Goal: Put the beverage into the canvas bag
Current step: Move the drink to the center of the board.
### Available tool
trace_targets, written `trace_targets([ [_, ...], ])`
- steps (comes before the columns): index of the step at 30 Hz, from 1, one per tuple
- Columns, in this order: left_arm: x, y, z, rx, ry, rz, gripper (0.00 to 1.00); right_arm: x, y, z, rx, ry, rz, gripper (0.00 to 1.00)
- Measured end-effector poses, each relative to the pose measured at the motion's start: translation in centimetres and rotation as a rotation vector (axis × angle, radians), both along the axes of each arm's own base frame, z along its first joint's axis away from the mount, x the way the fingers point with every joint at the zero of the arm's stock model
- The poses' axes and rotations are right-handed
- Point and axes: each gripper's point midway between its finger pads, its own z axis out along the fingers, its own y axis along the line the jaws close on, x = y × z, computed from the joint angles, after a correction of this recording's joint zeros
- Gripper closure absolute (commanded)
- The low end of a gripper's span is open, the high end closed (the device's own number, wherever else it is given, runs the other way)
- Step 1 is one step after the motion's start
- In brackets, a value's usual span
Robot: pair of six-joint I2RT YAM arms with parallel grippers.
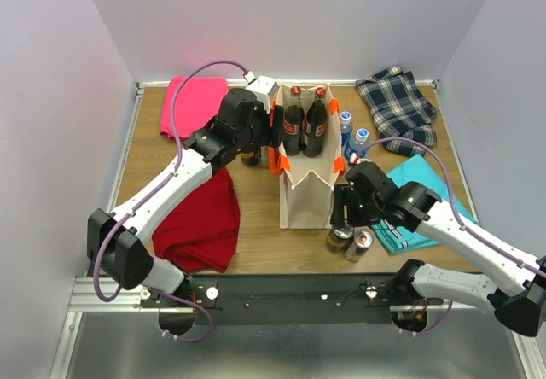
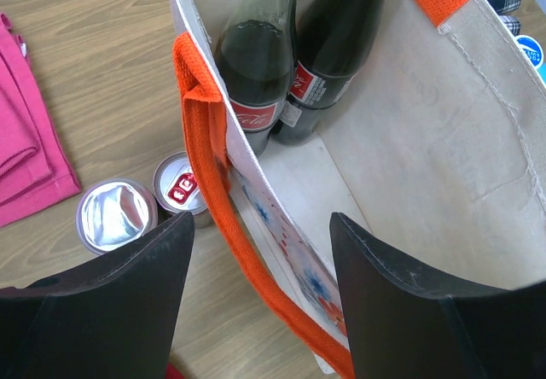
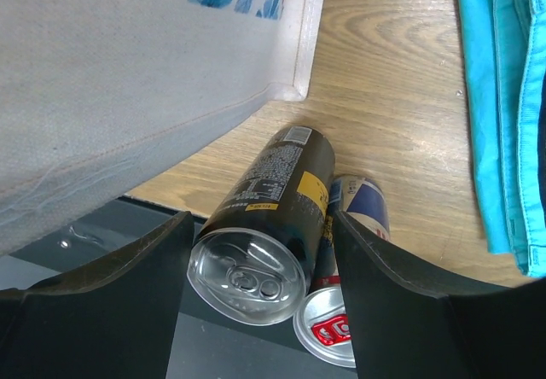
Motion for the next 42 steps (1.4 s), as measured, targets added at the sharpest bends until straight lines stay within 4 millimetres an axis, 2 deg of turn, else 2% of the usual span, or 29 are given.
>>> trace_targets([
  [9,0.03,0.05,-0.05,0.002,0.0,0.003,0.26,-0.32,0.41,-0.54,-0.031,0.004,0.026,0.28],
  [19,0.08,0.1,-0.03,0.003,-0.002,0.006,0.26,-0.16,0.5,-0.7,-0.041,0.004,0.01,0.46],
  [22,0.09,0.1,-0.02,0.003,-0.003,0.006,0.26,-0.04,0.51,-0.7,-0.044,0.002,0.001,0.56],
  [23,0.1,0.09,0.0,0.002,-0.003,0.006,0.26,-0.03,0.5,-0.71,-0.045,0.001,0.001,0.67],
  [25,0.11,0.08,0.02,0.002,-0.004,0.006,0.26,0.0,0.49,-0.71,-0.045,0.001,-0.003,0.76],
  [26,0.13,0.08,0.04,0.001,-0.005,0.007,0.26,0.0,0.49,-0.72,-0.045,0.001,-0.003,0.86],
  [28,0.14,0.06,0.07,0.0,-0.006,0.006,0.26,0.06,0.49,-0.69,-0.045,0.0,-0.007,0.92],
  [29,0.15,0.06,0.08,0.0,-0.007,0.007,0.26,0.07,0.49,-0.7,-0.046,0.0,-0.009,0.99],
  [42,0.17,0.1,0.06,0.001,-0.007,0.009,0.26,0.52,0.19,-0.61,-0.056,-0.018,-0.041,0.99],
])
